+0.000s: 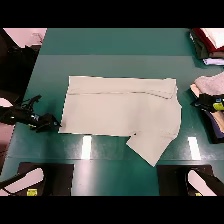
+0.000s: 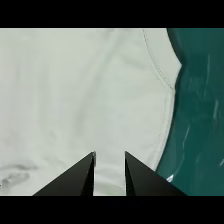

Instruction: Fold the shirts.

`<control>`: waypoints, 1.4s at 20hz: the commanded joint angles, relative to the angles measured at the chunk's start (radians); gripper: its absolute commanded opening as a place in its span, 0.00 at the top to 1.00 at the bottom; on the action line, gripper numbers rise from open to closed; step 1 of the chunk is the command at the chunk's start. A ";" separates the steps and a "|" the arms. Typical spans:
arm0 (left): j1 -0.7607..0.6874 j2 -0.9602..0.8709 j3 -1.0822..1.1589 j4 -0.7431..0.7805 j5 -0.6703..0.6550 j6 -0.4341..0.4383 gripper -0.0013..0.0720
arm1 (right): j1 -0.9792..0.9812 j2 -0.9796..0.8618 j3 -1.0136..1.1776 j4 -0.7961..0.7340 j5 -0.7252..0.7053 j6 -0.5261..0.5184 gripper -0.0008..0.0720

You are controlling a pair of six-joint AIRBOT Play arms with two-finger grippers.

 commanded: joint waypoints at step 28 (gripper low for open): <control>-0.139 0.055 0.106 -0.124 0.033 -0.024 0.95 | -0.130 0.027 -0.531 0.047 0.098 0.001 0.32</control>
